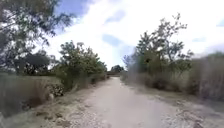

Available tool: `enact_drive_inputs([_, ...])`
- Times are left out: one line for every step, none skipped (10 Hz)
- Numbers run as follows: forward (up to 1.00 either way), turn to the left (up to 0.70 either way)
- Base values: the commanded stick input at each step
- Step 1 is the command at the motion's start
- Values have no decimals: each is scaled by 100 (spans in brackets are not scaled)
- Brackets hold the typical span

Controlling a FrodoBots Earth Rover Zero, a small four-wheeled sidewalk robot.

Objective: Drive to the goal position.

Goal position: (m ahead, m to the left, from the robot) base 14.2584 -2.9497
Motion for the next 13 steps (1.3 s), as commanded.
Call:
enact_drive_inputs([45, 0])
enact_drive_inputs([45, 0])
enact_drive_inputs([45, 0])
enact_drive_inputs([45, 0])
enact_drive_inputs([45, 0])
enact_drive_inputs([45, 0])
enact_drive_inputs([45, 0])
enact_drive_inputs([45, 0])
enact_drive_inputs([45, 0])
enact_drive_inputs([45, 0])
enact_drive_inputs([45, 0])
enact_drive_inputs([45, 0])
enact_drive_inputs([45, 0])
